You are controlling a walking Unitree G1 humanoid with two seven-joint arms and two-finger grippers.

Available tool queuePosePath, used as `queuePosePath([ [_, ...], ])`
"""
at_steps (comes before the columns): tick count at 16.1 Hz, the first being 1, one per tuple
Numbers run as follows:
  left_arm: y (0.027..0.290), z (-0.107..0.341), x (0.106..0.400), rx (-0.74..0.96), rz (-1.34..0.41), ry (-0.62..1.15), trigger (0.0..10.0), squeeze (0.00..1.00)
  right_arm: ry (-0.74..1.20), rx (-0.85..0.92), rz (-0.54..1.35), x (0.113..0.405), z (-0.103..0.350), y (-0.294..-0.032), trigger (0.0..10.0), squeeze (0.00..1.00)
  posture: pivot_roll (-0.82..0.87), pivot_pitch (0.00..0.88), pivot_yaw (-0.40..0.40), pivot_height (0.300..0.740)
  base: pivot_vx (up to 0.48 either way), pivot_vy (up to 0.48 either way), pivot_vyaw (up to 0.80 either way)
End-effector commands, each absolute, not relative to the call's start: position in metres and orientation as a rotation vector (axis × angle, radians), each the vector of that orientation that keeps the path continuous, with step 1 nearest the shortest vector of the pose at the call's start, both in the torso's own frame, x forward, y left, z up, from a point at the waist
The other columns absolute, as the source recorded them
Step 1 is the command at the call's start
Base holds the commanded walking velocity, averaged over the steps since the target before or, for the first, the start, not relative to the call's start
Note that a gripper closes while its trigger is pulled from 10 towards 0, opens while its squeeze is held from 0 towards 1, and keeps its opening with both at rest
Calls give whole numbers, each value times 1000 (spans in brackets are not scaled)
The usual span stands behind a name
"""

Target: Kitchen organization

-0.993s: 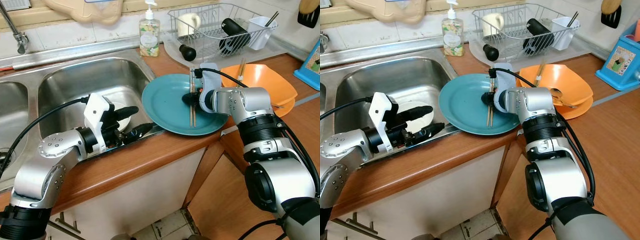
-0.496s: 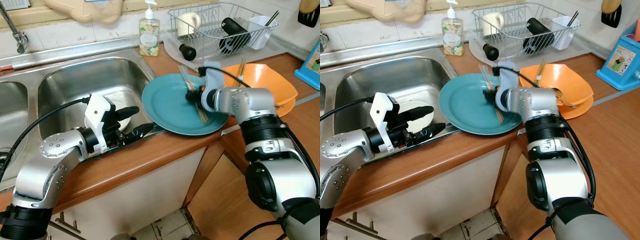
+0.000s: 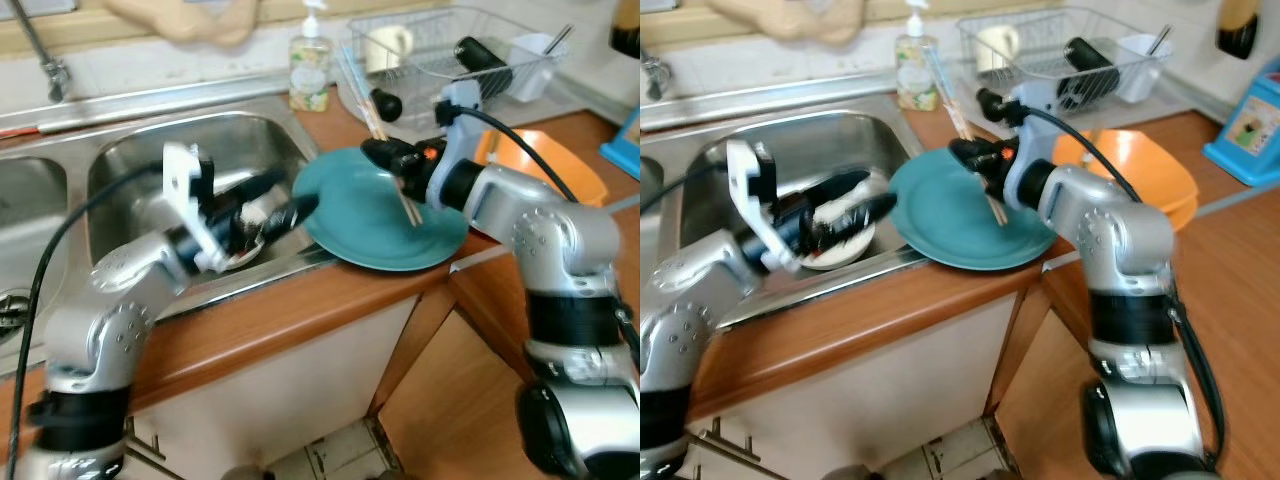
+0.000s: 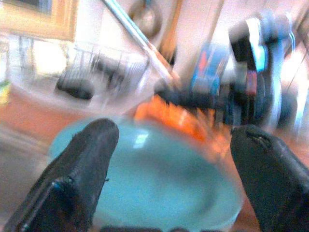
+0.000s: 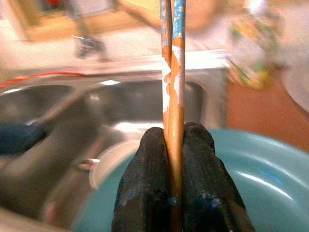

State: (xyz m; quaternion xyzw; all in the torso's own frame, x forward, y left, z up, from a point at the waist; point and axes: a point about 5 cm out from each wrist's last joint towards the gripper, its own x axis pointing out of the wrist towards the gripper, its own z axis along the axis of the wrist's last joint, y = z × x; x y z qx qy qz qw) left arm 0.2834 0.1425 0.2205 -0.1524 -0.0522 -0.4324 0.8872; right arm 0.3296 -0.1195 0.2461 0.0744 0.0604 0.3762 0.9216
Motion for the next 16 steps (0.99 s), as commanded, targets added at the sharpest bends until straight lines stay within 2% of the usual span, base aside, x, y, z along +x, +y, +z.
queuePosePath([
  [1, 143, 227, 283, -418, -922, -131, 10000, 0, 65, 144, 867, 314, 252, -115, 0, 0, -106, 0, 6, 740, 0, 0, 0],
  [5, 131, 221, 279, -555, -1016, -79, 10000, 0, 50, 87, 1064, 277, 238, -103, 0, 0, -120, 0, 25, 740, 0, 0, 0],
  [6, 128, 219, 279, -598, -1031, -66, 4431, 0, 67, 76, 1112, 270, 235, -100, 0, 0, -118, 0, 25, 740, 0, 0, 0],
  [7, 125, 217, 279, -657, -1047, -63, 3294, 0, 76, 73, 1149, 266, 233, -97, 0, 0, -118, 0, 25, 740, 0, 0, 0],
  [8, 121, 211, 280, -684, -1051, -31, 0, 0, 79, 80, 1181, 261, 232, -93, 0, 0, -116, 0, 24, 740, 0, 0, 0],
  [16, 120, 207, 276, -782, -1093, -17, 0, 0, 105, 62, 1184, 259, 220, -88, 0, 0, -115, 0, 29, 740, 0, 0, 0],
])
